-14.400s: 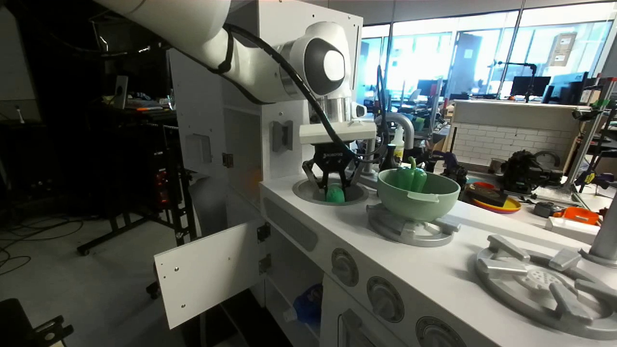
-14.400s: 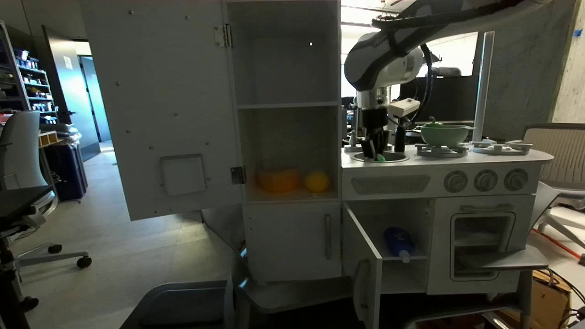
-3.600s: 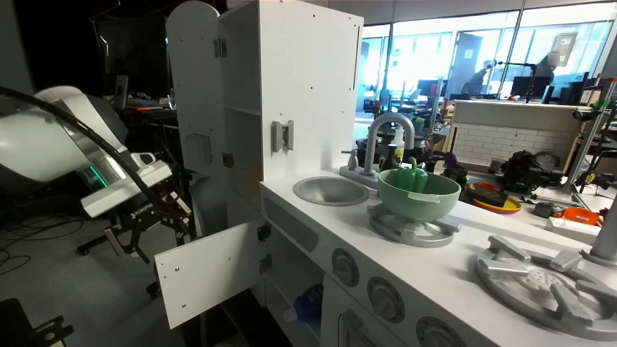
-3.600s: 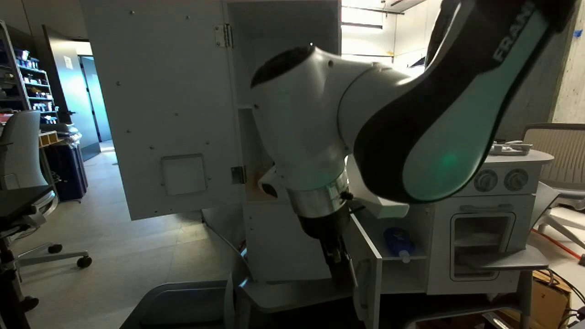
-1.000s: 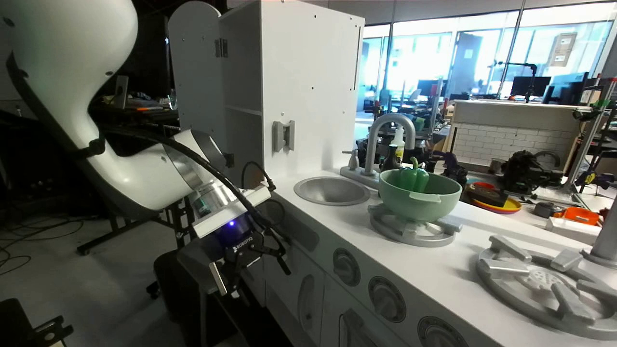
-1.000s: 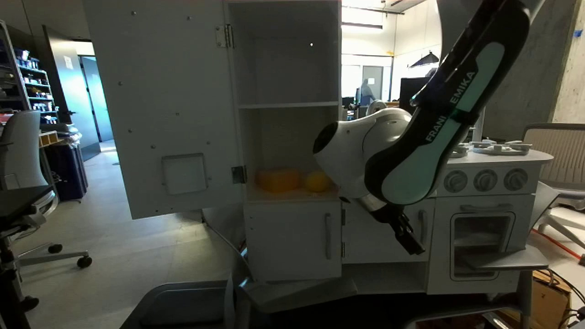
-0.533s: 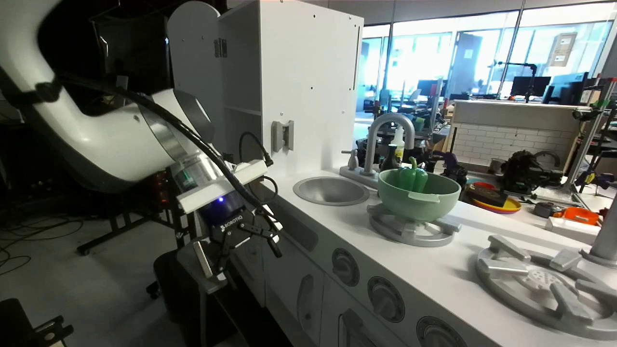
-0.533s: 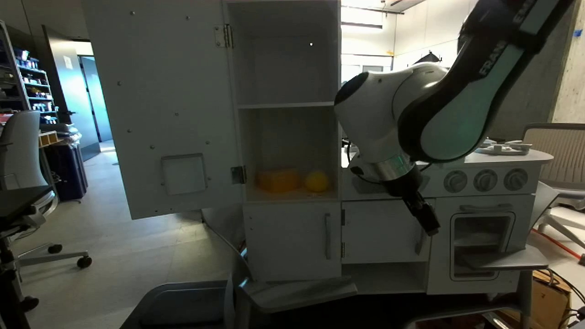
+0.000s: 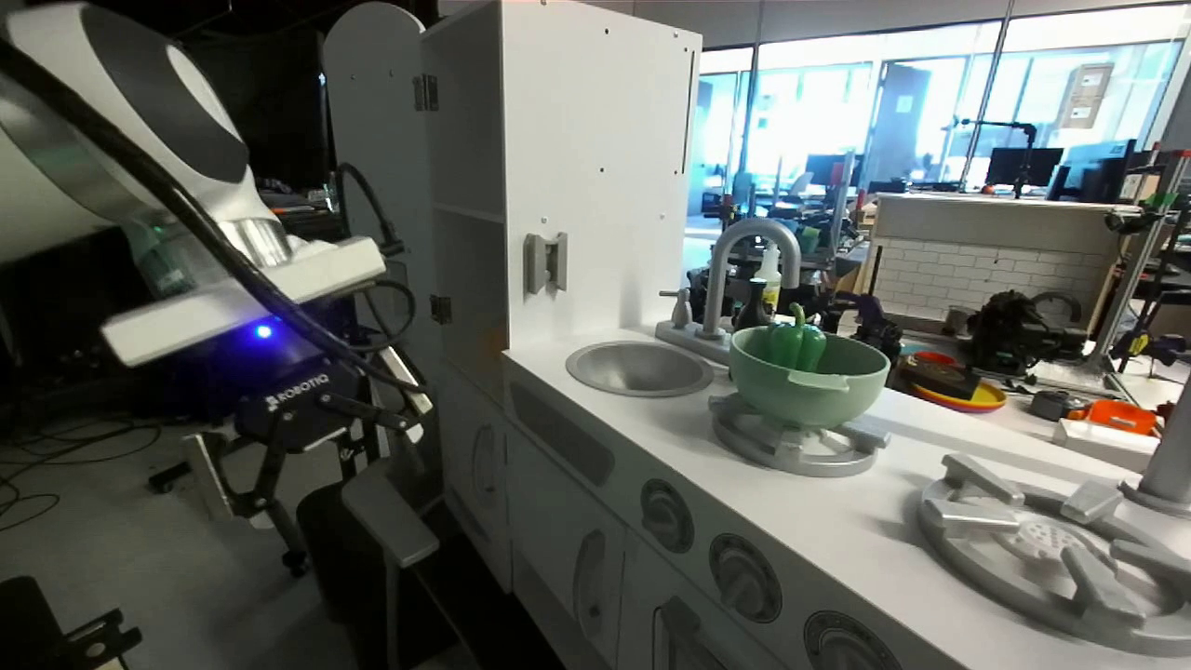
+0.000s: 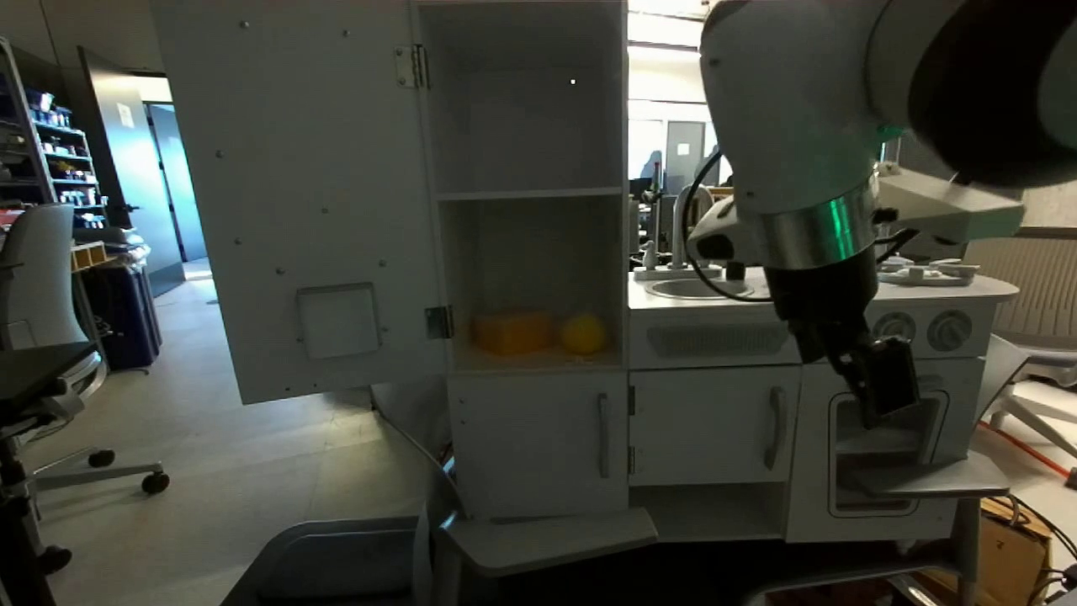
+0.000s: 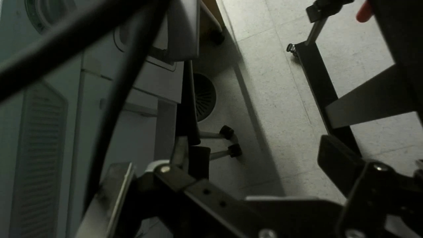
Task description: Put the blue bottle from the counter and green sponge from the sink inside the bottom cabinet, close the cabinet door
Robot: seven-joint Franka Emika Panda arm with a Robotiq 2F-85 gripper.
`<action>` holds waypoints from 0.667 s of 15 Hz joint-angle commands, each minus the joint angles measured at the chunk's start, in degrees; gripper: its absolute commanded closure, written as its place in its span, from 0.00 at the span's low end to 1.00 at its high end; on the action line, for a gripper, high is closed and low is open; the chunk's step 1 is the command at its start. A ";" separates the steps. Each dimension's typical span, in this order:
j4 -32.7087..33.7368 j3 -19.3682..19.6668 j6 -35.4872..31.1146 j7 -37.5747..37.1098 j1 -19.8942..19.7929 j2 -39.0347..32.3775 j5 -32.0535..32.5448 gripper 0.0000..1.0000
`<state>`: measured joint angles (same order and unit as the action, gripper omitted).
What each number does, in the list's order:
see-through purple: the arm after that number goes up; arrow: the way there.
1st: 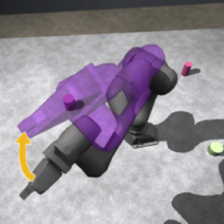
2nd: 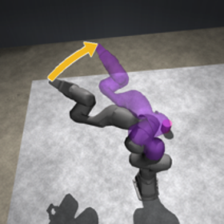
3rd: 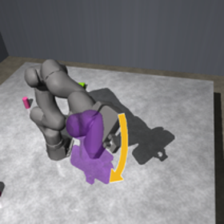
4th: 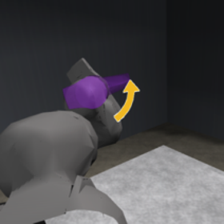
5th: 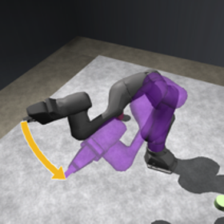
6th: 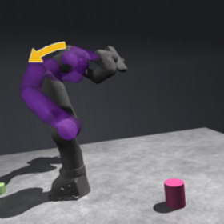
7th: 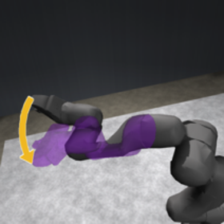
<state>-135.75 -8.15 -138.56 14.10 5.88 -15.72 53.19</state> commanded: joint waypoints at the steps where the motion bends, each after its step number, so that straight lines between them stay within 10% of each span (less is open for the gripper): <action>1: -8.01 -1.28 -0.57 3.57 -1.50 14.30 -12.59 0.00; 10: 4.01 3.47 23.86 15.11 1.20 32.38 -44.46 0.00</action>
<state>-136.75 -6.16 -124.31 26.63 5.68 12.04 14.12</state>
